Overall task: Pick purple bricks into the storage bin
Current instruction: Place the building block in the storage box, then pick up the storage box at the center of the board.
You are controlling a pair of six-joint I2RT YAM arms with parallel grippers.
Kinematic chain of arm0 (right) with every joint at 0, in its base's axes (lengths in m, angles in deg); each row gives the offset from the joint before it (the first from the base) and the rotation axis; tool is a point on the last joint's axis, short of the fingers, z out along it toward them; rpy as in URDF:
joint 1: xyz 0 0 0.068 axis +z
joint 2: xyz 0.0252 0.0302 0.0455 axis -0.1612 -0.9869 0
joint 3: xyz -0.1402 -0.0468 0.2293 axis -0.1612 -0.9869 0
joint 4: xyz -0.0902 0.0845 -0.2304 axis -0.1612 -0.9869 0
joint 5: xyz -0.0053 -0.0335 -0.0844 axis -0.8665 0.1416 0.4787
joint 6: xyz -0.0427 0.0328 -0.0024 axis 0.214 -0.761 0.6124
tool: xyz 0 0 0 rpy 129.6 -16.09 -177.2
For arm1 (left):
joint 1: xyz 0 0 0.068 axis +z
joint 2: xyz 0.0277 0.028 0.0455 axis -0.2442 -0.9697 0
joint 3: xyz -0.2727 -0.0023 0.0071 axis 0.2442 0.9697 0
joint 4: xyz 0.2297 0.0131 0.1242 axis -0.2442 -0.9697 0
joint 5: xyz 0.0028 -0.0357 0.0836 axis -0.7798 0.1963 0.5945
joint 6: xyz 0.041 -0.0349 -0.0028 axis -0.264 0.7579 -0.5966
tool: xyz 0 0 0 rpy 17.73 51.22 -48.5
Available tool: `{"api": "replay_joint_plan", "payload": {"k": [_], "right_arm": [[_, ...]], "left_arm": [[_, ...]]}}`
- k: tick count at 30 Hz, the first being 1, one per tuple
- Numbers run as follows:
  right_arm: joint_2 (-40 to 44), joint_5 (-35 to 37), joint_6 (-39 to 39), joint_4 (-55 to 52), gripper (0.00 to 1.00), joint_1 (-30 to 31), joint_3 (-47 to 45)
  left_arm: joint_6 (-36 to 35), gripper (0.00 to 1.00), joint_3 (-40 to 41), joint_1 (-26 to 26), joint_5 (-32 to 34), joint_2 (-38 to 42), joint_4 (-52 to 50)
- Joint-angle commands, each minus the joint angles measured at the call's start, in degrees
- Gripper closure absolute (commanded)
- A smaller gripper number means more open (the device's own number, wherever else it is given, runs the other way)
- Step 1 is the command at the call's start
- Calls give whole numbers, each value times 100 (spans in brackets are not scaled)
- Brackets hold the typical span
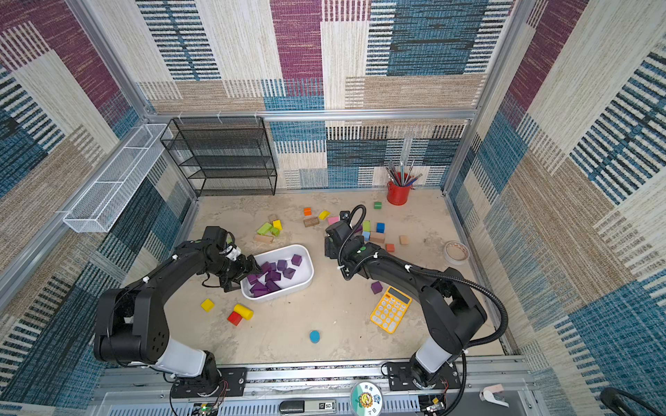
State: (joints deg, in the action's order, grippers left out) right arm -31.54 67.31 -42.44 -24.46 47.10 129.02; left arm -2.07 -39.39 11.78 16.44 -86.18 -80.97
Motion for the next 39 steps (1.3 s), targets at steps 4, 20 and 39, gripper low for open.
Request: {"api": "replay_joint_plan", "payload": {"k": [4, 20, 39], "right_arm": [[137, 52, -586, -685, 14, -176, -110], [1064, -418, -1226, -1204, 14, -733, -960], [1262, -992, -1439, -1313, 15, -1037, -1526]], "left_arm": [[-73, 13, -42, -40, -54, 60, 66], [146, 14, -182, -96, 281, 30, -54], [383, 14, -896, -578, 614, -569, -104]]}}
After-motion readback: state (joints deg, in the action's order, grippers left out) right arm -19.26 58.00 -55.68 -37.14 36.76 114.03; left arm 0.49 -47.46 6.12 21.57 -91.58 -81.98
